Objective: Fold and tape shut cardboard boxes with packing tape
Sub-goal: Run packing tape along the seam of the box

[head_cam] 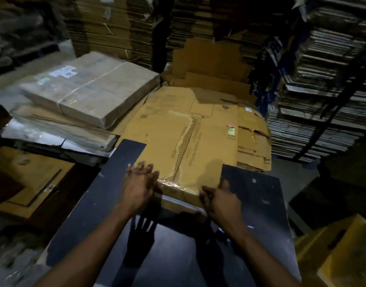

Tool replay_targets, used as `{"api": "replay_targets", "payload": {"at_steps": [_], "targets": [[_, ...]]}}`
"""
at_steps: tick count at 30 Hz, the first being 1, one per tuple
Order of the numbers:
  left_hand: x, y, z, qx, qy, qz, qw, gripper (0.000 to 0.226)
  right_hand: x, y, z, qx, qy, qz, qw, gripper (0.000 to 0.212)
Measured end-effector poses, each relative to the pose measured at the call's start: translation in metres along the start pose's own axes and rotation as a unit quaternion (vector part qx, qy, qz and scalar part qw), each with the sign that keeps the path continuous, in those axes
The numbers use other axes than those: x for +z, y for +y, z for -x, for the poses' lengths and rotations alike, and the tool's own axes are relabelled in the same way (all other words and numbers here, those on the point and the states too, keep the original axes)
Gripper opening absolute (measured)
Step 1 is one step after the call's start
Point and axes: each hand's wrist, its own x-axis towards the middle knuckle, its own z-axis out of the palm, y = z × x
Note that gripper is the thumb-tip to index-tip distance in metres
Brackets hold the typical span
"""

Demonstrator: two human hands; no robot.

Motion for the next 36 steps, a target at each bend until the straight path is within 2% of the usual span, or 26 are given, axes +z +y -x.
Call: {"api": "replay_targets", "payload": {"at_steps": [2, 4, 6, 8, 11, 13, 17, 21, 23, 26, 28, 30, 32, 34, 36], "targets": [[-0.011, 0.014, -0.003, -0.006, -0.004, 0.029, 1.0, 0.045, 0.008, -0.018, 0.005, -0.05, 0.004, -0.023, 0.998, 0.029], [-0.016, 0.035, -0.002, 0.005, -0.012, 0.067, 0.998, 0.049, 0.008, -0.028, -0.005, -0.071, 0.006, -0.06, 0.996, 0.031], [-0.019, 0.057, 0.0, 0.006, -0.028, 0.095, 0.995, 0.067, 0.001, -0.02, -0.031, -0.029, 0.036, -0.103, 0.994, 0.029], [-0.019, 0.083, 0.003, 0.009, -0.037, 0.119, 0.992, 0.08, -0.008, 0.004, -0.064, 0.003, 0.052, -0.117, 0.992, 0.035], [-0.012, 0.12, 0.004, 0.023, -0.083, 0.146, 0.986, 0.101, -0.004, 0.041, -0.1, 0.01, -0.03, -0.041, 0.999, 0.051], [-0.002, 0.131, 0.003, 0.039, -0.116, 0.123, 0.985, 0.112, 0.01, 0.057, -0.103, -0.003, -0.047, 0.002, 0.999, 0.056], [0.0, 0.115, 0.003, 0.075, -0.127, 0.052, 0.988, 0.104, 0.027, 0.054, -0.079, -0.012, 0.0, 0.04, 0.999, 0.056], [-0.023, 0.05, -0.009, 0.11, -0.199, 0.104, 0.968, 0.106, 0.028, 0.022, -0.063, -0.034, 0.011, 0.053, 0.998, 0.047], [-0.033, 0.004, -0.014, 0.116, -0.23, 0.107, 0.96, 0.095, 0.029, 0.001, -0.052, -0.081, -0.011, 0.06, 0.995, 0.051], [-0.055, -0.045, -0.02, 0.074, -0.238, 0.052, 0.967, 0.078, 0.027, -0.015, -0.044, -0.088, -0.035, -0.022, 0.995, 0.058], [-0.067, -0.06, -0.024, 0.025, -0.225, -0.02, 0.974, 0.071, 0.022, -0.007, -0.053, -0.073, 0.027, -0.038, 0.996, 0.056], [-0.072, -0.059, -0.023, 0.003, -0.203, -0.045, 0.978, 0.071, 0.012, 0.011, -0.066, -0.01, 0.037, -0.019, 0.999, 0.056], [-0.065, -0.042, -0.016, 0.001, -0.16, -0.014, 0.987, 0.071, 0.003, 0.029, -0.076, 0.068, -0.026, -0.014, 0.997, 0.066], [-0.051, -0.012, -0.004, -0.008, -0.12, 0.035, 0.992, 0.07, 0.004, 0.036, -0.079, 0.08, -0.072, -0.036, 0.994, 0.072], [-0.032, 0.019, 0.008, -0.034, -0.105, 0.079, 0.991, 0.075, 0.01, 0.029, -0.069, 0.059, -0.072, -0.056, 0.994, 0.068]]}}
